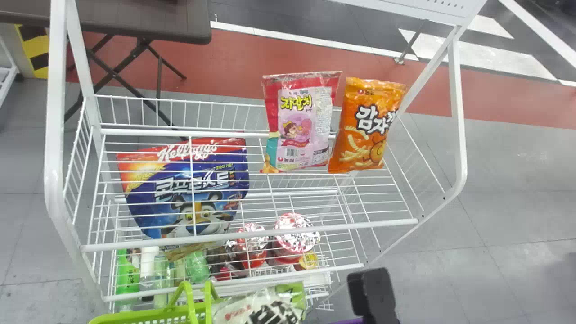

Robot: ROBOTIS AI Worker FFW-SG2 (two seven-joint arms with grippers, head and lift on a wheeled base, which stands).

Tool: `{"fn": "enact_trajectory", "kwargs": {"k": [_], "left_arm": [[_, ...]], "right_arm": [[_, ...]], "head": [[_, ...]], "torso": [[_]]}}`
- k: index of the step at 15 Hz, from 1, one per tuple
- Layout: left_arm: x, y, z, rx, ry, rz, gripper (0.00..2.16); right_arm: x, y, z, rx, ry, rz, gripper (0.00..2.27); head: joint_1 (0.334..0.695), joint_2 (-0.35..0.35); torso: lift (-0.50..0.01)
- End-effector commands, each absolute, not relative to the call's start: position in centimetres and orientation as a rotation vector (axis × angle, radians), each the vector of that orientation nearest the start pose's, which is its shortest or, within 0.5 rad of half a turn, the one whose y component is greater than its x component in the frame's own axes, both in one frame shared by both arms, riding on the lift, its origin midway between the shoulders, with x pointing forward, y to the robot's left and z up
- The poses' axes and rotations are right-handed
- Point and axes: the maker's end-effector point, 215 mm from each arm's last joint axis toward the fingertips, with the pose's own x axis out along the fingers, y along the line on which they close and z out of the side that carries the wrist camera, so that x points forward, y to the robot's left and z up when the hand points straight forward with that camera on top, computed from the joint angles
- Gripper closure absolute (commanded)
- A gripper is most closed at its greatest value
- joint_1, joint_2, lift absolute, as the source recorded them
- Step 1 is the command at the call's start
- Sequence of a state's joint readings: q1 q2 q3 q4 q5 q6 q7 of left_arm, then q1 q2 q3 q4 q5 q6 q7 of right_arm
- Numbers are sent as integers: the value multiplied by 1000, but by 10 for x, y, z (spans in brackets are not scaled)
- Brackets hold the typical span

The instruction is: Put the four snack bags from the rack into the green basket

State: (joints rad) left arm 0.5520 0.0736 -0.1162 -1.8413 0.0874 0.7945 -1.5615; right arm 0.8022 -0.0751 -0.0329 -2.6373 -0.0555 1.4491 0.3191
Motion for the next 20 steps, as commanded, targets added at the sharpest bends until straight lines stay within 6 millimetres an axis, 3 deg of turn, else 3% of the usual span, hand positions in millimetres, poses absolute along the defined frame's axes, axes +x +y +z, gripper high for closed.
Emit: {"fn": "enact_trajectory", "kwargs": {"k": [1, 5, 9, 10, 11, 13, 18, 19, 20], "left_arm": [[122, -12, -448, -866, 848, -1538, 2132], [120, -15, -446, -861, 848, -1548, 2132], [114, -16, -445, -864, 851, -1550, 2132], [114, -16, -443, -861, 847, -1552, 2132], [114, -16, -442, -857, 844, -1553, 2132], [112, -17, -442, -862, 847, -1556, 2132], [111, -18, -442, -860, 844, -1559, 2132], [109, -18, -442, -862, 843, -1560, 2132], [109, -19, -442, -861, 842, -1560, 2132]], "right_arm": [[165, -162, -499, 156, 1225, 336, 2159], [179, -130, -512, 160, 1176, 404, 2155], [169, -104, -519, 184, 1203, 466, 2138], [165, -96, -520, 187, 1208, 485, 1986], [162, -94, -520, 187, 1212, 494, 1588], [161, -98, -520, 188, 1215, 488, 6], [190, -137, -504, 233, 1129, 428, 63], [201, -146, -498, 233, 1091, 415, 63], [226, -155, -487, 222, 1002, 393, 63]], "head": [[695, -350], [695, -350], [695, -350], [695, -350], [695, -350], [695, -350], [695, -350], [695, -350], [695, -350]], "torso": [[-6], [-6], [-6], [-6], [-6], [-6], [-6], [-6], [-6]]}}
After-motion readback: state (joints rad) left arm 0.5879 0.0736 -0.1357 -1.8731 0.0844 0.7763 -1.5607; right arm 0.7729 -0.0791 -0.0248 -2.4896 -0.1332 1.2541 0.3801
